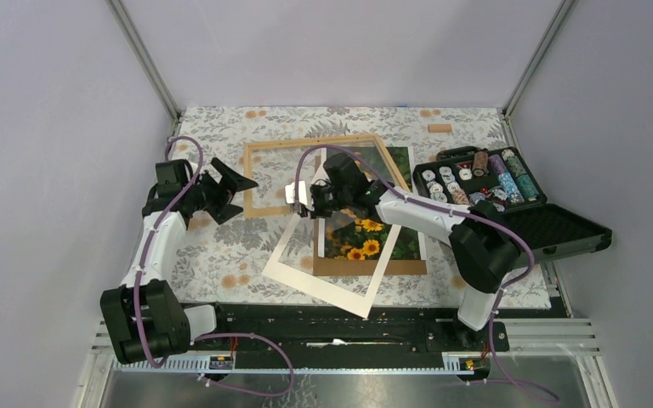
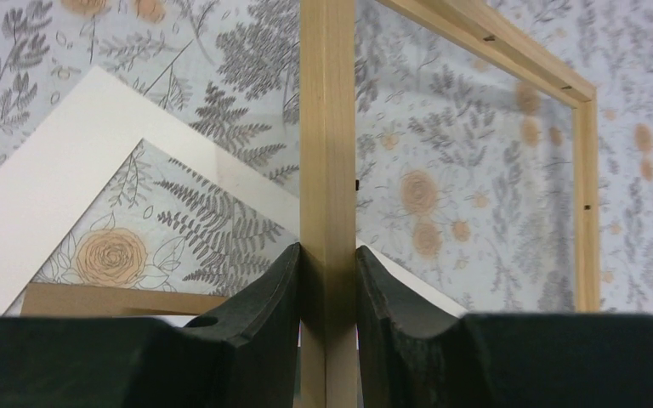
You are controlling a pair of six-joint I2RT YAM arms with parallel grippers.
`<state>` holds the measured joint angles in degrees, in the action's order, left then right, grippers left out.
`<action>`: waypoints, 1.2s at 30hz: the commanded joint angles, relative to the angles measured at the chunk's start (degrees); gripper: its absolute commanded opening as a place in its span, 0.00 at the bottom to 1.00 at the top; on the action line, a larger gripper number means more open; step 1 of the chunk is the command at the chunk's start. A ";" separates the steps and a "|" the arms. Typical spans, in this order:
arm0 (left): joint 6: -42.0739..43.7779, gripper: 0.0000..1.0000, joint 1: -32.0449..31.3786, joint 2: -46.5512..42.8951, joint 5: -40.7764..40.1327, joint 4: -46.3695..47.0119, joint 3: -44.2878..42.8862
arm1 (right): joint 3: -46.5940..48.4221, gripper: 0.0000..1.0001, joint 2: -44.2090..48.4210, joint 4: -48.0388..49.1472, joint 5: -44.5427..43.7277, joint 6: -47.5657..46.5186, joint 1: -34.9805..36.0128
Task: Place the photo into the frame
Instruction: Pick up the photo frame from the center of the board.
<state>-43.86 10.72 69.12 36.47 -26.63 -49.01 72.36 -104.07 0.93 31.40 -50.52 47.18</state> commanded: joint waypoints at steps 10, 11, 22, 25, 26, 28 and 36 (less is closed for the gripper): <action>-16.75 0.89 -0.96 1.49 13.19 19.29 -2.04 | 3.98 0.00 8.59 8.65 3.41 2.05 -0.60; -17.24 0.87 -1.51 1.85 13.16 20.49 -2.61 | 3.94 0.00 8.68 8.65 3.75 1.81 -0.62; -11.86 0.30 -6.17 5.41 5.86 13.73 -13.41 | 6.99 0.00 9.21 4.83 2.07 -1.59 -0.62; -12.16 0.12 -6.23 6.19 5.34 13.20 -15.73 | 6.48 0.00 9.89 4.85 0.26 -1.19 -0.62; -12.47 0.09 -6.20 6.32 5.10 13.57 -16.15 | 6.36 0.00 10.12 4.91 -0.60 -0.59 -0.60; -13.73 0.00 -6.23 6.41 4.65 14.80 -16.58 | 6.24 0.05 10.64 5.26 -3.22 2.34 -0.62; -14.35 0.00 -3.80 6.91 4.45 20.64 -13.88 | 0.04 1.00 20.63 8.04 -14.26 23.04 -0.59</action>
<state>-59.35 4.73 76.49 40.97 -15.16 -62.50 74.83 -93.38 4.95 23.18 -41.28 46.13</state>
